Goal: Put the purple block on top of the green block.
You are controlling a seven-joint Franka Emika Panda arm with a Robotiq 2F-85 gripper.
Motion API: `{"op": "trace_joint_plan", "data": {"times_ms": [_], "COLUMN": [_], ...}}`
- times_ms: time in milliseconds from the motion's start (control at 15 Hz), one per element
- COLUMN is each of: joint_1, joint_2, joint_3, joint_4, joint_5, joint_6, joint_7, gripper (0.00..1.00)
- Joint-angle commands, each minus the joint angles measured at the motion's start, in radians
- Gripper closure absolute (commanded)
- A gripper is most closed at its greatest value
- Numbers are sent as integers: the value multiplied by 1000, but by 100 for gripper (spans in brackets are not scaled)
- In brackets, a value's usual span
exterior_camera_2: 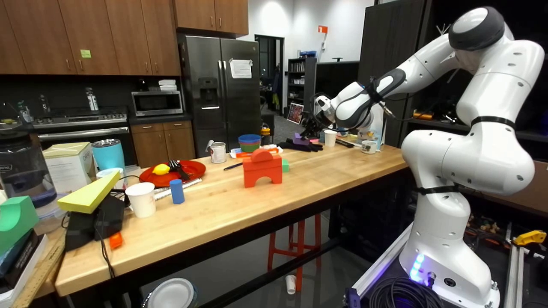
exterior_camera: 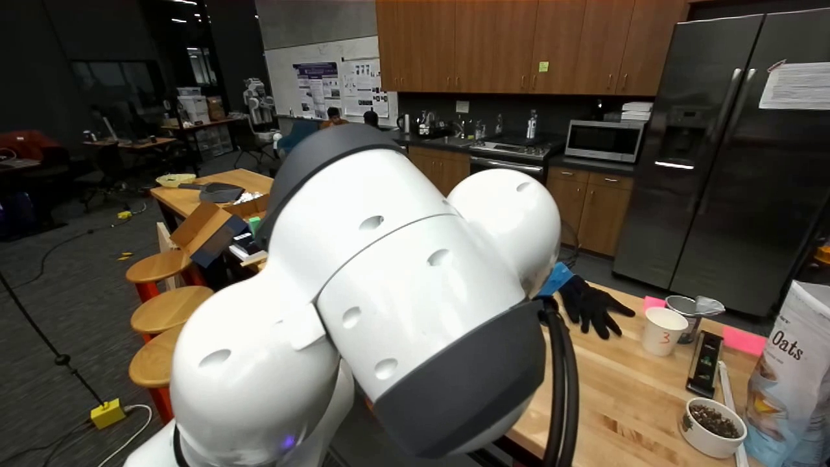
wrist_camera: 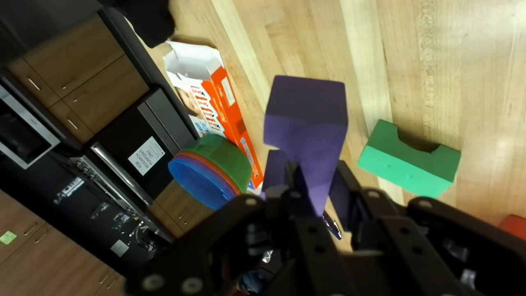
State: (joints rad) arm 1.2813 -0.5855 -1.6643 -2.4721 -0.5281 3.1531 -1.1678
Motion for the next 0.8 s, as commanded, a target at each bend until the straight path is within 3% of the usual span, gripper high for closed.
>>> {"op": "trace_joint_plan", "data": {"times_ms": [0, 400, 733], "joint_1": [-92, -246, -385], "joint_2": [45, 95, 122], "joint_3": [80, 206, 350], "joint_4": [-62, -135, -199], "joint_5": [21, 30, 34], "joint_6": [53, 87, 112], "joint_7": [-23, -18, -17], "gripper": [95, 95, 95]}}
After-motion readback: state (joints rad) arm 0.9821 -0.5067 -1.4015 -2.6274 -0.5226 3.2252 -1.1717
